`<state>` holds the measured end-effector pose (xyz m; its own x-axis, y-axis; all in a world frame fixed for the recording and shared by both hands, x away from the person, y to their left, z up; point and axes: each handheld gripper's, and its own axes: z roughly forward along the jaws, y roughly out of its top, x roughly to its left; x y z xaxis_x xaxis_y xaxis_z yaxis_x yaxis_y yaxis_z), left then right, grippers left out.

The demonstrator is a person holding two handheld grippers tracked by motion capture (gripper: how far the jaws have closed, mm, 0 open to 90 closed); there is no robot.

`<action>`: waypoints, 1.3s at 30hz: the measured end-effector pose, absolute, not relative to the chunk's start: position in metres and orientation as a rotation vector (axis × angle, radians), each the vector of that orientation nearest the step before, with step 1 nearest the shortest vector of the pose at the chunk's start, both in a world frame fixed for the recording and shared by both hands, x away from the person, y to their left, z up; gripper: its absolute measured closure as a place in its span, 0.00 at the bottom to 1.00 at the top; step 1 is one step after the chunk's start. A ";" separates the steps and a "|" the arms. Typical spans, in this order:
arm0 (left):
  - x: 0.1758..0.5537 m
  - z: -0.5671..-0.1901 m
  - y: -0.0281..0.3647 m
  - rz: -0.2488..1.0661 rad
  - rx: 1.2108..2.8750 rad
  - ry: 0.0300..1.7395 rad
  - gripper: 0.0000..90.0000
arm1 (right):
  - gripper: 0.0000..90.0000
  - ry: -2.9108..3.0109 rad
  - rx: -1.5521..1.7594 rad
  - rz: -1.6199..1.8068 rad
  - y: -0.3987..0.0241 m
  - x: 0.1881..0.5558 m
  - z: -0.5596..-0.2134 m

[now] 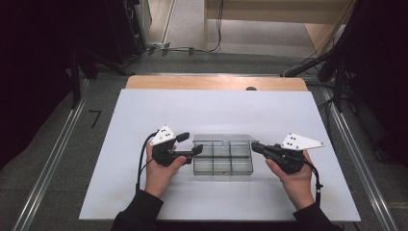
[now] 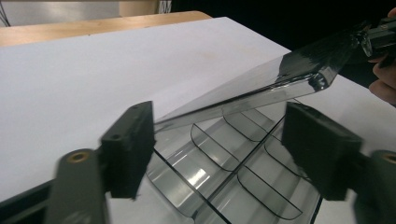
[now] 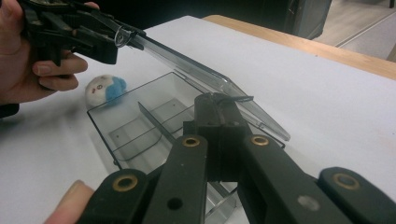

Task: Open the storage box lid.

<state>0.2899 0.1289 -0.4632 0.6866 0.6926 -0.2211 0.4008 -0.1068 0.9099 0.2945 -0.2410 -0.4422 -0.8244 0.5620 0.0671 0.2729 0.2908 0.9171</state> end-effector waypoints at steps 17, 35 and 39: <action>0.301 -0.459 0.134 0.262 1.713 0.878 0.60 | 0.81 2.302 0.816 1.520 -0.250 0.301 -0.447; 0.316 -0.458 0.138 0.225 1.682 0.909 0.66 | 0.56 2.273 0.880 1.520 -0.231 0.343 -0.449; 0.319 -0.458 0.137 0.217 1.682 0.913 0.65 | 0.62 2.291 0.882 1.529 -0.230 0.347 -0.453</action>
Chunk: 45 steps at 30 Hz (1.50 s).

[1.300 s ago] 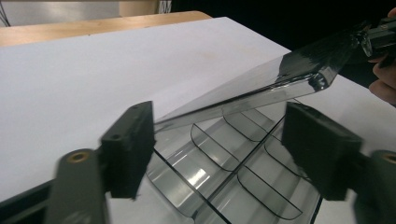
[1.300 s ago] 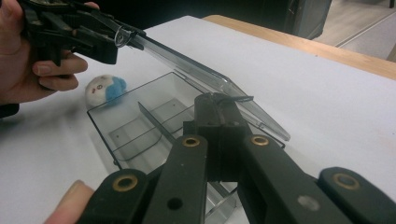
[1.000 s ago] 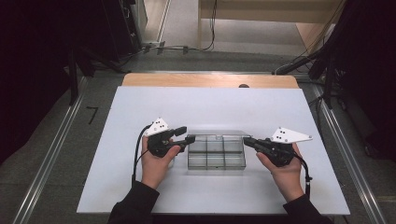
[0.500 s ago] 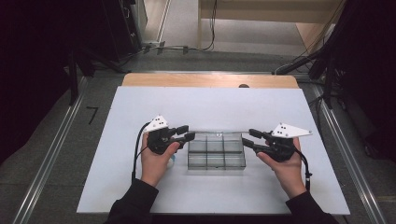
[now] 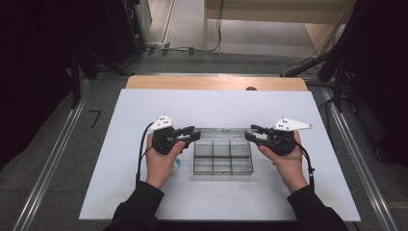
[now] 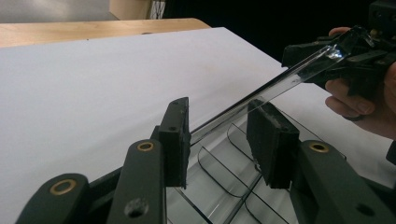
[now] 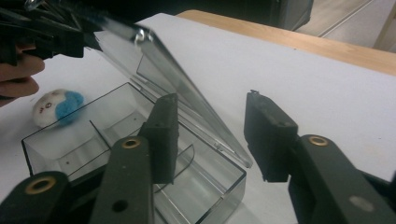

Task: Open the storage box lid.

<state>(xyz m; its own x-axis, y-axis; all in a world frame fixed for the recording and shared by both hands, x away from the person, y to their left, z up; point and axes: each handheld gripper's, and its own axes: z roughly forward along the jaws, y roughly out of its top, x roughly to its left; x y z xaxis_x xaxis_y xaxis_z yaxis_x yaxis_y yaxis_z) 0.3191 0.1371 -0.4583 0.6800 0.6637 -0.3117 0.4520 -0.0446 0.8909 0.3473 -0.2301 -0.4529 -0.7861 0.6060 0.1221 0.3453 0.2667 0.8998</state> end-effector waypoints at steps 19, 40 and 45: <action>0.330 -0.463 0.133 0.182 1.702 0.921 0.63 | 0.69 2.293 0.865 1.543 -0.229 0.350 -0.456; 0.329 -0.462 0.135 0.157 1.691 0.913 0.67 | 0.74 2.298 0.873 1.553 -0.230 0.348 -0.454; 0.328 -0.462 0.135 0.152 1.691 0.918 0.71 | 0.77 2.302 0.879 1.556 -0.230 0.347 -0.454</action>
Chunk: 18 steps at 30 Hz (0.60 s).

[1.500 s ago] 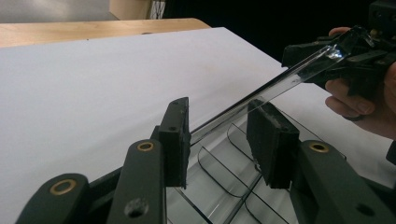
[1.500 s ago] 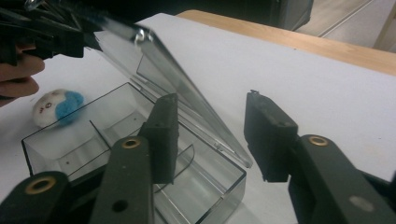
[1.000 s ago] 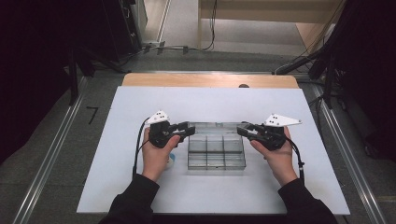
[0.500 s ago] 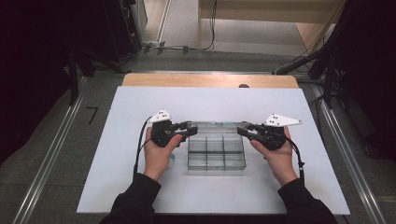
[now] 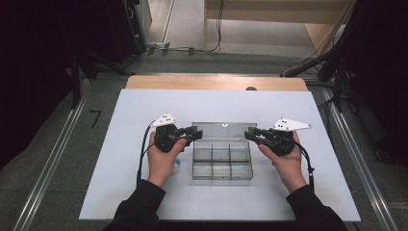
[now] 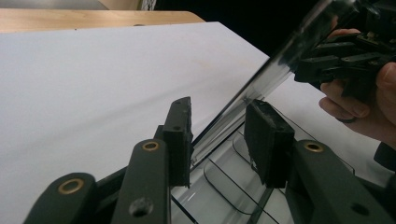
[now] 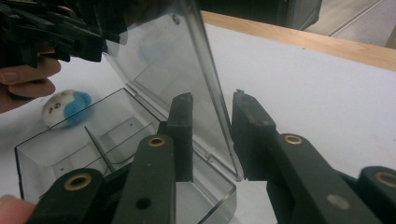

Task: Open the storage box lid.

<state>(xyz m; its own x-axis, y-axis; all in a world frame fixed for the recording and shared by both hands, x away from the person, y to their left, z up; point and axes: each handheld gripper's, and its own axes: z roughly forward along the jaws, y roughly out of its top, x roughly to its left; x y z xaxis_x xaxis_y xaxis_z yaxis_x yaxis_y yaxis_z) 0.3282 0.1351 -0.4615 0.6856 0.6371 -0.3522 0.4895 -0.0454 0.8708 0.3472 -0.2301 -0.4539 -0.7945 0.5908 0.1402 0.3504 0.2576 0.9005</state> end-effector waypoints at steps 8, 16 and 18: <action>0.327 -0.462 0.136 0.138 1.692 0.929 0.75 | 0.80 2.302 0.907 1.564 -0.229 0.346 -0.455; 0.326 -0.465 0.138 0.127 1.701 0.950 0.81 | 0.85 2.320 0.958 1.589 -0.230 0.344 -0.460; 0.326 -0.465 0.137 0.131 1.701 0.958 0.82 | 0.85 2.317 0.959 1.590 -0.230 0.344 -0.460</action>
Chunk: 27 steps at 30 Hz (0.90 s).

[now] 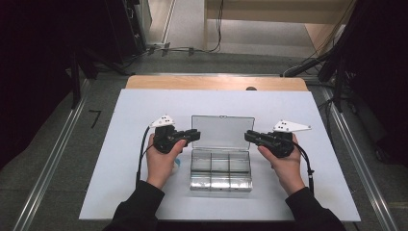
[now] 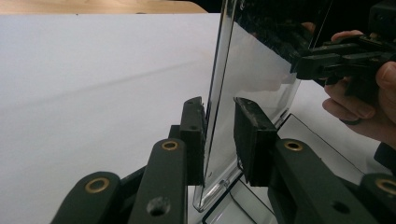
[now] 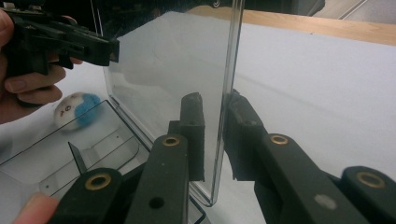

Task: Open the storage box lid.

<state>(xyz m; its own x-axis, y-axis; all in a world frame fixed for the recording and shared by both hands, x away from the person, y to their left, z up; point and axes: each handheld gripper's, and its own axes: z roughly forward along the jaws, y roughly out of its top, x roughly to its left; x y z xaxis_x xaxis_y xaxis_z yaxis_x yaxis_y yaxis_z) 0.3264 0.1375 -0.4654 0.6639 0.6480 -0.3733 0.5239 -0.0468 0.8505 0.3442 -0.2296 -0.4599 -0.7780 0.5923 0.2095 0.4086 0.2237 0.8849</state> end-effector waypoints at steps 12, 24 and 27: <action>0.330 -0.468 0.134 0.153 1.696 1.031 0.83 | 0.81 2.301 1.023 1.594 -0.227 0.352 -0.467; 0.336 -0.474 0.134 0.093 1.694 1.102 0.82 | 0.76 2.308 1.064 1.608 -0.226 0.360 -0.475; 0.336 -0.477 0.132 0.094 1.708 1.124 0.78 | 0.74 2.316 1.086 1.589 -0.225 0.361 -0.478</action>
<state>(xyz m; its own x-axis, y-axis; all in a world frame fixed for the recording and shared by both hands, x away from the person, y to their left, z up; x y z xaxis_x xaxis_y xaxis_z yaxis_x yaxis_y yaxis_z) 0.3361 0.1316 -0.4767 0.5575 0.7089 -0.4320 0.6273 -0.0189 0.7785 0.3608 -0.2249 -0.4784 -0.7325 0.6209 0.2792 0.4839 0.1863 0.8551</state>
